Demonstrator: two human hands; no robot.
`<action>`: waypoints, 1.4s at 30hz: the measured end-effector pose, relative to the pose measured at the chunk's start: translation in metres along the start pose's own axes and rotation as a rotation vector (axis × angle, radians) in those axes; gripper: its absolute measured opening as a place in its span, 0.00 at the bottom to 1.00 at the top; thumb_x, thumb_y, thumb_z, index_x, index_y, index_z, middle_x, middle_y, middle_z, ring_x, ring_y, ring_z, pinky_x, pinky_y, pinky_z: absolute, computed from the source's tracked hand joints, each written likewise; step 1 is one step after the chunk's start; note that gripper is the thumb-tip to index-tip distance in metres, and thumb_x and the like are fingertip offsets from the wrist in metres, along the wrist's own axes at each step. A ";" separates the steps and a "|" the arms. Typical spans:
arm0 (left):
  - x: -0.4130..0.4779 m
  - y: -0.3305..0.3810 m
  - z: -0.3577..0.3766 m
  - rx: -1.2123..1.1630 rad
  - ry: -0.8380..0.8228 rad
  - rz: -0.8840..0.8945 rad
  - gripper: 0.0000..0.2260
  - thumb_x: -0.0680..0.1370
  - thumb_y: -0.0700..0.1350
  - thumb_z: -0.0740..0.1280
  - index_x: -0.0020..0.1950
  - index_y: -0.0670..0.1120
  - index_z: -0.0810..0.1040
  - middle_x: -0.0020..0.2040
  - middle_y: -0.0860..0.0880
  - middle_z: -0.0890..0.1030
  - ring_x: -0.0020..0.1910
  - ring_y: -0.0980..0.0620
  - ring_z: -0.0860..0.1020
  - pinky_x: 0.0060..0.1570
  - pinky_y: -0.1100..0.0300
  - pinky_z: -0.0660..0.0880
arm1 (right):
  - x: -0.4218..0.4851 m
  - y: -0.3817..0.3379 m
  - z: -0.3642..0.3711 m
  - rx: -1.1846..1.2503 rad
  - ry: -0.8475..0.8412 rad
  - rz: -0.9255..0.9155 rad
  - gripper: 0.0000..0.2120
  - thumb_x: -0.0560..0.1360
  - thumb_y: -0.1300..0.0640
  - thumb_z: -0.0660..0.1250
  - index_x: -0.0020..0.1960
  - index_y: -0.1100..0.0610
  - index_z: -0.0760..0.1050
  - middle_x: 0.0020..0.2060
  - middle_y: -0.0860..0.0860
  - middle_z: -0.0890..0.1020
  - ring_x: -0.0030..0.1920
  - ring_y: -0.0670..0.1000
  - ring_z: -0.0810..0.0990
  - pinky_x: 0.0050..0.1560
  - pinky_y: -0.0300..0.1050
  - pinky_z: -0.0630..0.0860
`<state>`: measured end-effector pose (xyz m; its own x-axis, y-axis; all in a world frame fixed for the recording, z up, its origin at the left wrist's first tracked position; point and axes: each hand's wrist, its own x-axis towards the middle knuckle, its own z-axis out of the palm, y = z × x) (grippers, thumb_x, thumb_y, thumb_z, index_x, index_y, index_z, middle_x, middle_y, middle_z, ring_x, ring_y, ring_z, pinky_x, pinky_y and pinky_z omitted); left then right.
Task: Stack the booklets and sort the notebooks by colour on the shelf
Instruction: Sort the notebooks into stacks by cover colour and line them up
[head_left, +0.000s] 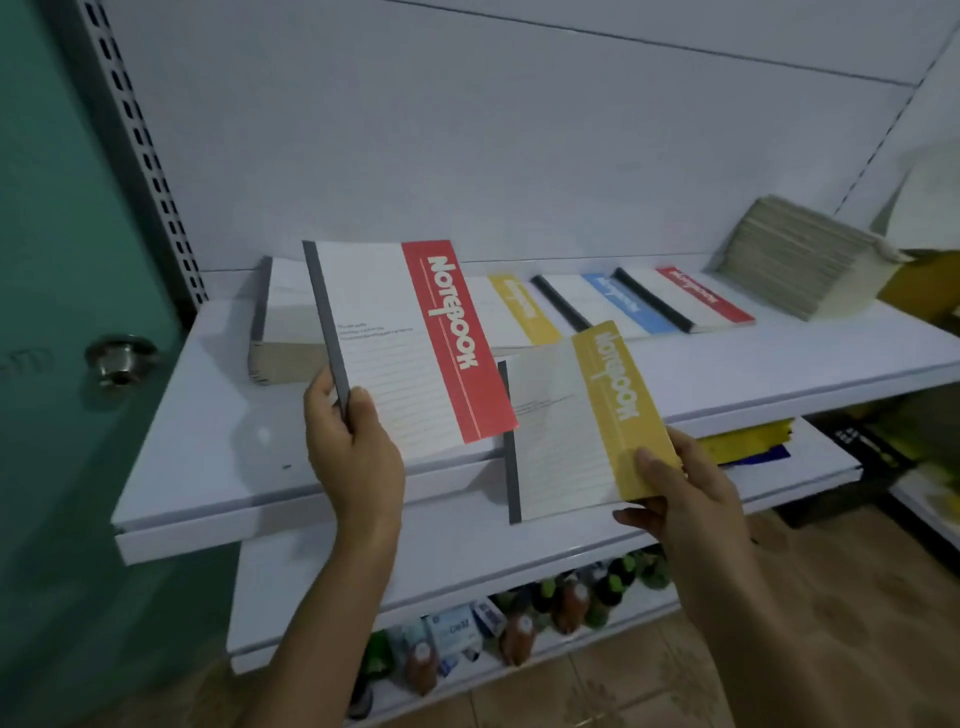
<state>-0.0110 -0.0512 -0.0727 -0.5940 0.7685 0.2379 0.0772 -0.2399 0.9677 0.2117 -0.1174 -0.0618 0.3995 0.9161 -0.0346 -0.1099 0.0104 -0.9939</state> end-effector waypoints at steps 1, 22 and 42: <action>-0.001 0.001 0.004 -0.003 0.001 -0.008 0.10 0.82 0.42 0.57 0.63 0.49 0.71 0.55 0.52 0.79 0.52 0.56 0.79 0.43 0.66 0.76 | 0.007 -0.003 -0.004 0.005 -0.008 -0.003 0.09 0.79 0.60 0.63 0.52 0.47 0.77 0.41 0.49 0.84 0.39 0.49 0.84 0.33 0.41 0.79; 0.092 -0.012 0.097 -0.172 -0.004 -0.049 0.13 0.81 0.42 0.60 0.55 0.60 0.76 0.48 0.67 0.81 0.48 0.67 0.79 0.38 0.75 0.74 | 0.239 0.008 0.094 -0.823 -0.136 -0.230 0.22 0.77 0.54 0.63 0.69 0.56 0.64 0.63 0.52 0.75 0.61 0.54 0.74 0.59 0.54 0.74; 0.080 -0.021 0.172 -0.178 -0.065 -0.097 0.14 0.80 0.38 0.60 0.57 0.55 0.77 0.48 0.58 0.84 0.47 0.59 0.81 0.37 0.69 0.75 | 0.258 0.003 0.092 -0.790 -0.581 -0.386 0.09 0.72 0.47 0.69 0.47 0.50 0.74 0.46 0.49 0.82 0.46 0.50 0.81 0.50 0.48 0.79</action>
<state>0.0771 0.1171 -0.0592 -0.5382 0.8286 0.1545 -0.1242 -0.2593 0.9578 0.2302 0.1557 -0.0637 -0.2391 0.9599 0.1463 0.6398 0.2691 -0.7199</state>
